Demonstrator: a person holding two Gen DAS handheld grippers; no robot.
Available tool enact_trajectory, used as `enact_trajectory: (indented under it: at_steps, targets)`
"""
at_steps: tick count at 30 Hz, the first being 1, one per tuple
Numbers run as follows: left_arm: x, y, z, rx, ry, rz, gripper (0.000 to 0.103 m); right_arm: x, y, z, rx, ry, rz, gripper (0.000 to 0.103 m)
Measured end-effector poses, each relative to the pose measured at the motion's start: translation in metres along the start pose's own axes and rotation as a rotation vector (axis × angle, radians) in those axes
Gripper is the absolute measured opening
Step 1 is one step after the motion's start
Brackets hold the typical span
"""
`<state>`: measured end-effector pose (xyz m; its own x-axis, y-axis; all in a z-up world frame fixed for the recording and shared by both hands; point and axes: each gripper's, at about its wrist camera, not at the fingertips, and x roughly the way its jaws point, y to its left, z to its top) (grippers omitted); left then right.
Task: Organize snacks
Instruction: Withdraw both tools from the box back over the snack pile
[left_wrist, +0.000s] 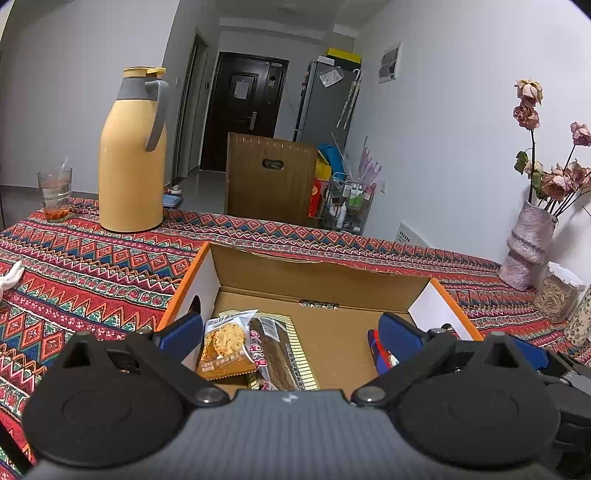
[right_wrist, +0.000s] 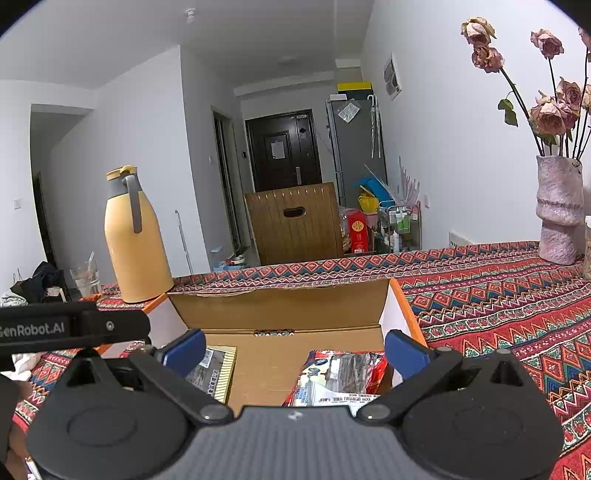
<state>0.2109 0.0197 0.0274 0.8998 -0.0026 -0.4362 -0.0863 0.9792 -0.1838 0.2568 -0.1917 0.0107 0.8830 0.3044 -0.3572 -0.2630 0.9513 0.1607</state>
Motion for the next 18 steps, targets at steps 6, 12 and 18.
enact_trajectory:
  at_steps: [6,12,18]
  targets:
    - [-0.004,0.000,0.002,-0.006,-0.006,-0.004,0.103,-0.003,0.001,0.003,-0.002,-0.011,0.002,0.103]
    - [-0.016,-0.002,0.010,-0.023,-0.030,0.007,0.103,-0.017,0.001,0.014,-0.002,-0.039,-0.005,0.103]
    - [-0.033,-0.003,0.013,-0.008,-0.047,0.007,0.103,-0.036,-0.001,0.019,-0.008,-0.053,-0.014,0.103]
